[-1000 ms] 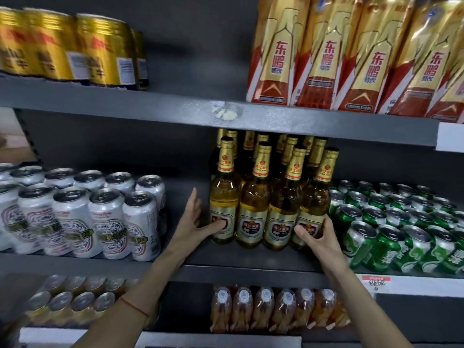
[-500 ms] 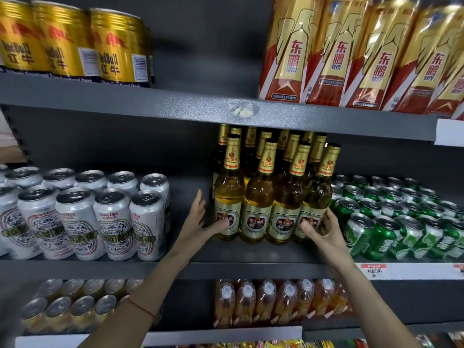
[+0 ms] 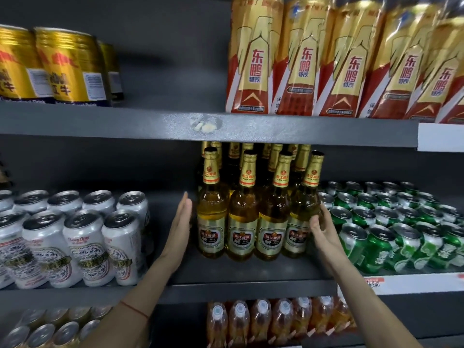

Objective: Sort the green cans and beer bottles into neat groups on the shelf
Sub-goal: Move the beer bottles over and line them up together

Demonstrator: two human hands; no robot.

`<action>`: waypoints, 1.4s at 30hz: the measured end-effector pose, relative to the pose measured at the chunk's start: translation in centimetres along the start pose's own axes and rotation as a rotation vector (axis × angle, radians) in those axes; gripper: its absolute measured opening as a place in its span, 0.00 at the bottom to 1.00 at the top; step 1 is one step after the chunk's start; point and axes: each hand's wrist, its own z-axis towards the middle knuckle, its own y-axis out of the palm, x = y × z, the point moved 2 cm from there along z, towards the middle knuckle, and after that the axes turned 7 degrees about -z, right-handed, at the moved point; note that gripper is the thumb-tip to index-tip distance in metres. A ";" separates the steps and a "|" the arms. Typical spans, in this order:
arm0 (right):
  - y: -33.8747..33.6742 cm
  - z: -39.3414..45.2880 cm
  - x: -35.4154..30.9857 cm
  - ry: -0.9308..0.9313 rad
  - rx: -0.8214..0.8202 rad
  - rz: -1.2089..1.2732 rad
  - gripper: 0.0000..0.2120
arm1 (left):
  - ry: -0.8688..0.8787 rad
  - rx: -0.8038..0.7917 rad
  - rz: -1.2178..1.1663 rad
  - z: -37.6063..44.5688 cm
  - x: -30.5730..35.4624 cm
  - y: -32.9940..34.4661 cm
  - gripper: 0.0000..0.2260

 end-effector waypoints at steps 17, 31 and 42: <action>0.4 3.1 4.8 0.063 -0.129 0.053 0.43 | -0.024 -0.036 -0.098 1.7 -2.5 3.1 0.34; 0.5 3.0 4.5 0.069 -0.128 0.053 0.44 | -0.016 -0.039 -0.083 2.0 -2.7 2.8 0.34; 0.7 2.4 3.7 0.075 -0.142 0.067 0.42 | -0.004 -0.025 -0.134 1.7 -2.3 3.0 0.33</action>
